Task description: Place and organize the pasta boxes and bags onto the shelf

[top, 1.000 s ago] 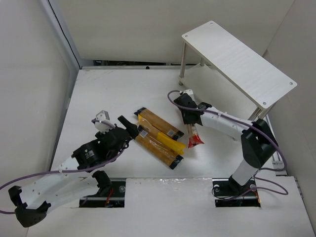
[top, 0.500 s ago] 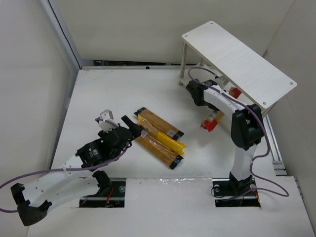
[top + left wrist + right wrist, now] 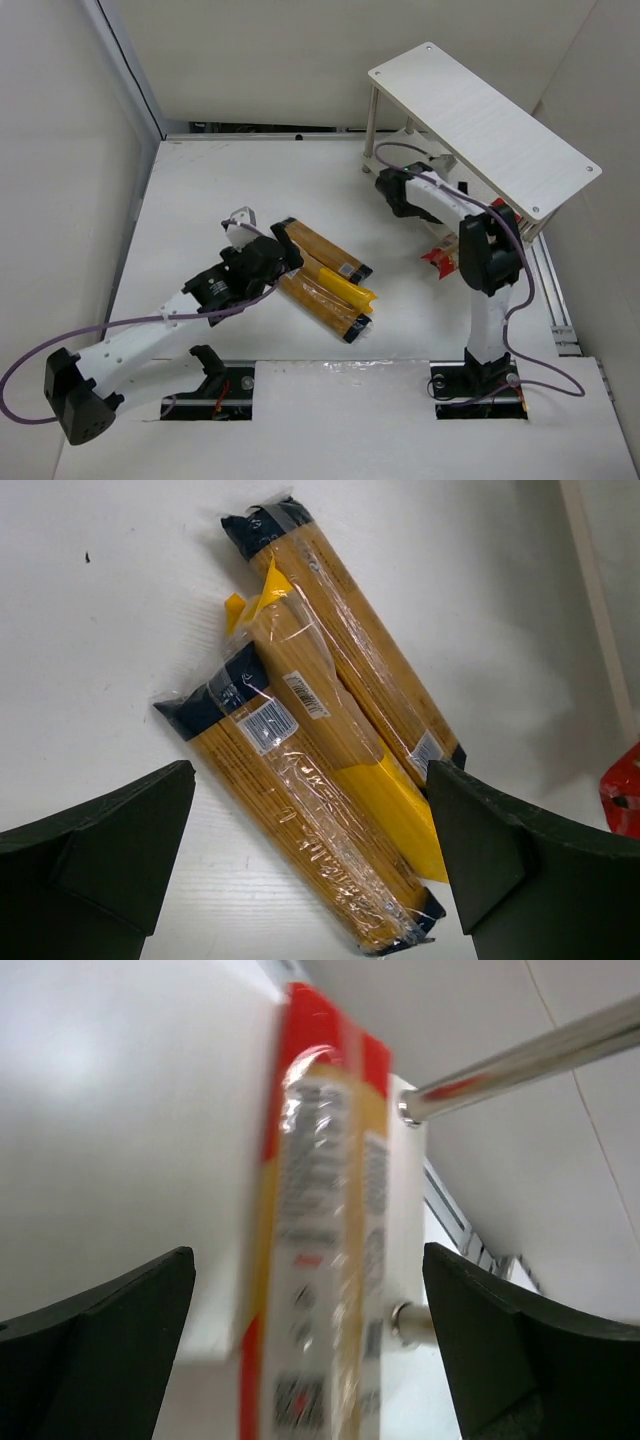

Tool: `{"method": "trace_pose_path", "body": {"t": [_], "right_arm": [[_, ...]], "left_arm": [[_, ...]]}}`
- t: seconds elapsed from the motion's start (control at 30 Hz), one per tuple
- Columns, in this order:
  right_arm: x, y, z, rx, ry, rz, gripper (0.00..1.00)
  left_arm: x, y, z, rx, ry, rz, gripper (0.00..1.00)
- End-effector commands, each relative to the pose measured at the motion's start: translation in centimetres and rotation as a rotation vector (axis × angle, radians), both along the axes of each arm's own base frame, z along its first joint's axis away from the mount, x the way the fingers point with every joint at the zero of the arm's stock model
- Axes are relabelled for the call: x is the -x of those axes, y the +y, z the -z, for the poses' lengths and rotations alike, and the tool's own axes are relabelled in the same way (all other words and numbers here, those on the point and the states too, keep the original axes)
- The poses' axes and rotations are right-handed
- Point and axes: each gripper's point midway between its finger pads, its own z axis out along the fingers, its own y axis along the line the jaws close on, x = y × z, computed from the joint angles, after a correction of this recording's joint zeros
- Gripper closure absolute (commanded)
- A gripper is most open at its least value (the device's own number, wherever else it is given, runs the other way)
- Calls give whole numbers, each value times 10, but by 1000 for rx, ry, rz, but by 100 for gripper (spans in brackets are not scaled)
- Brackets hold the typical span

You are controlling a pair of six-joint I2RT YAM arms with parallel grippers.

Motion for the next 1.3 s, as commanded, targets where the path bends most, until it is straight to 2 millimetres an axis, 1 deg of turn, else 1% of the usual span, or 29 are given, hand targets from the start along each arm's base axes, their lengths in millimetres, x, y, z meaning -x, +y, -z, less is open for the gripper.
{"method": "trace_pose_path", "body": {"t": [0.0,0.03,0.1,0.13,0.17,0.2,0.23,0.27,0.3,0.33,0.37,0.4,0.43,0.47,0.53,0.57,0.63,0.67,0.7,0.77,0.8,0.83,0.9,0.97,1.03,1.07,1.17,1.2,1.27], "right_arm": [[0,65,-12,48,48,-201,0],[3,78,-10,44,66,-237,0],[5,107,-7,32,81,-323,0],[12,134,-6,7,89,-400,0],[17,146,-7,-16,97,-450,0],[12,168,-6,-39,116,-549,0],[17,192,7,-142,168,-645,0],[21,218,12,-219,191,-761,0],[26,258,17,-412,211,-1002,2],[22,261,4,-406,142,-1062,2],[37,294,7,-611,173,-1261,3],[60,300,2,-687,157,-1402,3],[59,317,-19,-725,60,-1549,3],[83,335,-25,-824,75,-1696,3],[105,339,-32,-875,85,-1802,5],[116,346,-33,-912,107,-1850,6],[132,351,-22,-908,162,-1901,7],[137,354,-22,-909,169,-1912,9],[144,360,-14,-913,200,-1925,11],[147,364,6,-918,264,-1912,14],[142,363,15,-907,274,-1875,15],[139,363,20,-898,289,-1857,20],[128,362,35,-877,315,-1784,25],[111,356,51,-811,328,-1690,37],[105,347,66,-772,363,-1623,37],[104,346,74,-769,383,-1599,37],[103,344,84,-764,400,-1571,40],[106,346,87,-762,414,-1575,48],[111,348,90,-768,423,-1588,56]], "left_arm": [[-9,-15,-22,34,-13,50,0],[-5,-12,-14,24,21,35,0],[-5,-9,-12,13,37,15,0],[-4,-6,-10,7,44,2,0],[1,-2,-9,11,60,-11,0],[2,2,-9,11,60,-24,0],[4,3,-13,21,59,-29,0],[6,6,-14,28,63,-36,0],[11,11,-18,39,61,-41,0],[14,14,-21,56,59,-49,0],[17,17,-23,72,57,-58,0],[22,25,-30,96,41,-72,0],[25,30,-30,102,35,-85,0],[29,34,-28,119,36,-95,0],[34,44,-37,153,-8,-106,0],[35,48,-37,165,-18,-121,0],[38,55,-45,198,-50,-135,0],[39,58,-47,205,-56,-149,0],[39,59,-48,212,-62,-148,0],[41,61,-45,214,-55,-154,0],[41,61,-45,214,-55,-154,0],[41,61,-45,214,-55,-154,0],[40,60,-39,198,-43,-155,0],[39,57,-34,180,-21,-150,0],[39,56,-32,172,-15,-150,0],[38,55,-30,164,-9,-151,0],[37,53,-28,148,-5,-133,0],[36,51,-31,160,-14,-132,0],[35,48,-27,149,-6,-119,0]]}}
